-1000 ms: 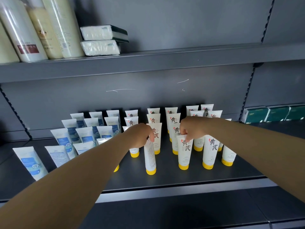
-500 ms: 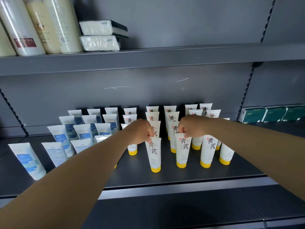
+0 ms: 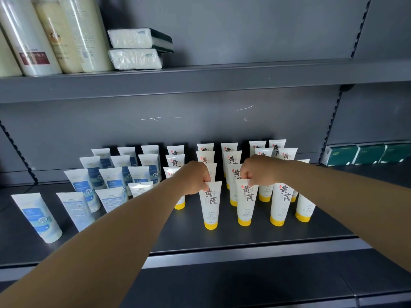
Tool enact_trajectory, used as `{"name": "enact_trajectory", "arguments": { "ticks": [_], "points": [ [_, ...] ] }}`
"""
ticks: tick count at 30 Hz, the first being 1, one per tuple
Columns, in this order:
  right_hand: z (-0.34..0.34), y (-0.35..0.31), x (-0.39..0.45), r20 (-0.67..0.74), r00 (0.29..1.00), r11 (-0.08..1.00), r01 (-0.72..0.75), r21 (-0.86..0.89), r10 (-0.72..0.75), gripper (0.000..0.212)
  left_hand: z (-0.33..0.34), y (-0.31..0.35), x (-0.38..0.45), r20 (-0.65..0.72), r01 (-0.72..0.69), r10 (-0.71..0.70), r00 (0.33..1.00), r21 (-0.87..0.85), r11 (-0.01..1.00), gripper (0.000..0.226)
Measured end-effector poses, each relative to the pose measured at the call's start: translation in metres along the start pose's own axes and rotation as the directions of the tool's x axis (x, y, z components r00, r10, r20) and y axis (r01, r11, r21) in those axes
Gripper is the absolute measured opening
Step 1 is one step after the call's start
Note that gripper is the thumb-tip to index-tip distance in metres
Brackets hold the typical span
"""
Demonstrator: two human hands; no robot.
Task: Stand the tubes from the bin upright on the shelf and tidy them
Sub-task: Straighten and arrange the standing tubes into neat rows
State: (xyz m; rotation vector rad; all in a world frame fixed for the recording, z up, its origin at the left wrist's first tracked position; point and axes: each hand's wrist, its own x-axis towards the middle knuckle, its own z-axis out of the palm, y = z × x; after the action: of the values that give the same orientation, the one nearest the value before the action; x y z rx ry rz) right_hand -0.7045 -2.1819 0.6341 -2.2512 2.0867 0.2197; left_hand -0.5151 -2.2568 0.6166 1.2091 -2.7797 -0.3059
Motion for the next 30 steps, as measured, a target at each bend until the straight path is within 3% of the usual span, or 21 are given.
{"name": "enact_trajectory", "arguments": {
  "ticks": [12,23,30],
  "points": [
    [-0.005,-0.002,-0.003,0.022,0.999,0.999,-0.049,0.023,0.048,0.023,-0.005,0.005,-0.005,0.014,0.031,-0.032,0.999,0.069,0.997,0.025],
    [-0.039,-0.011,-0.021,-0.073,0.997,1.000,-0.028,0.001,0.028,0.016,-0.036,0.005,-0.036,-0.102,0.106,-0.103,0.989,0.025,0.994,0.030],
    [-0.047,-0.049,-0.027,-0.158,0.987,0.999,0.044,-0.002,-0.043,0.017,-0.057,-0.036,-0.071,-0.148,0.137,-0.134,0.980,0.014,0.990,0.028]
  ]
}}
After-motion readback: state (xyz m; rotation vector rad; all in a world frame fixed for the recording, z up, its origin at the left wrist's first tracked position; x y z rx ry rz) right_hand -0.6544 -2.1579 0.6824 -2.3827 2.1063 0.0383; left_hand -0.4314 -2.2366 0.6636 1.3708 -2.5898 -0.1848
